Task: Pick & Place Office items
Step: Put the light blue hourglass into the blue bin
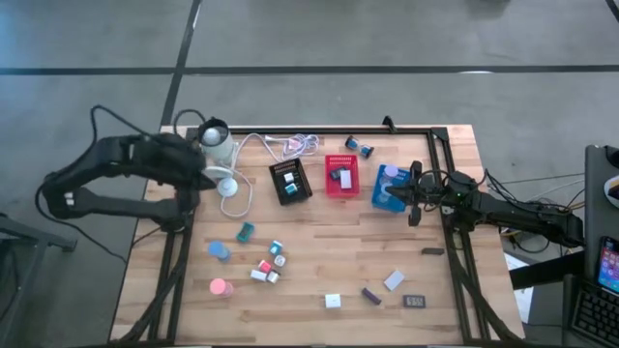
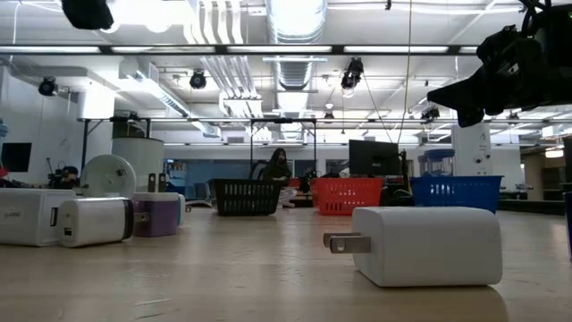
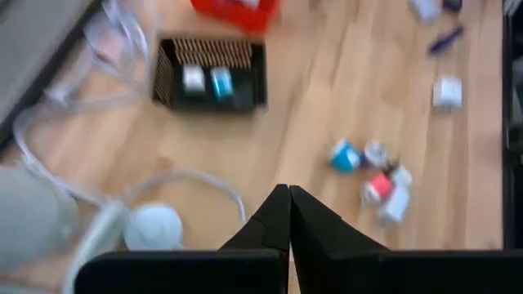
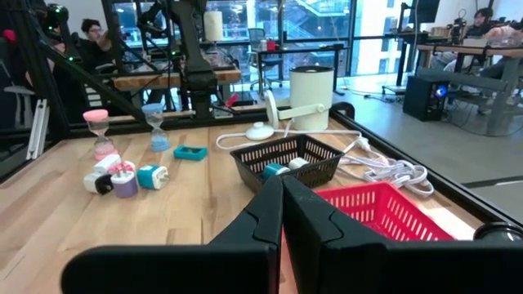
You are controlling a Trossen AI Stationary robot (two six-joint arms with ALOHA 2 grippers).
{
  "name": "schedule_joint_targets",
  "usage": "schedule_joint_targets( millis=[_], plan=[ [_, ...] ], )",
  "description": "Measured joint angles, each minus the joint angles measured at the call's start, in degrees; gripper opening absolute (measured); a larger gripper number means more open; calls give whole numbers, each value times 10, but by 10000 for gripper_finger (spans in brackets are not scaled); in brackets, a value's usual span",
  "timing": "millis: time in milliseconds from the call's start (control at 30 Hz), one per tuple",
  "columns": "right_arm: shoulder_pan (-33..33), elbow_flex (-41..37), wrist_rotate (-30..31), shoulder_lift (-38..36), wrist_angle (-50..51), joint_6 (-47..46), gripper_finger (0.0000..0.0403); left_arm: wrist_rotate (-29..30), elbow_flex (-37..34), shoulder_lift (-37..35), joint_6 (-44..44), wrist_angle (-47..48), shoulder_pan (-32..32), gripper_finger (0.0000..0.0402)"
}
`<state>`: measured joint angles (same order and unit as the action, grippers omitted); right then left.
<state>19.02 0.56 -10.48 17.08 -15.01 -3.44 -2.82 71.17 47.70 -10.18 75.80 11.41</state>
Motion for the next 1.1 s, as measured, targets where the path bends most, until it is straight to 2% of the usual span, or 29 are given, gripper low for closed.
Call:
schedule_joint_targets(
  millis=[333,533,700,867,1100],
  plan=[
    [0,0,0,0,0,-7,8,-1,-2,61,-111,47,-129,5],
    [0,0,0,0,1,-7,8,46,-3,105,-170,63,-171,23],
    [0,0,0,0,4,-9,8,54,-3,129,-181,63,-193,62],
    [0,0,0,0,9,-9,8,54,-14,152,-194,63,-212,118],
    [0,0,0,-1,10,-9,8,35,-81,166,-216,50,-235,210]
  ],
)
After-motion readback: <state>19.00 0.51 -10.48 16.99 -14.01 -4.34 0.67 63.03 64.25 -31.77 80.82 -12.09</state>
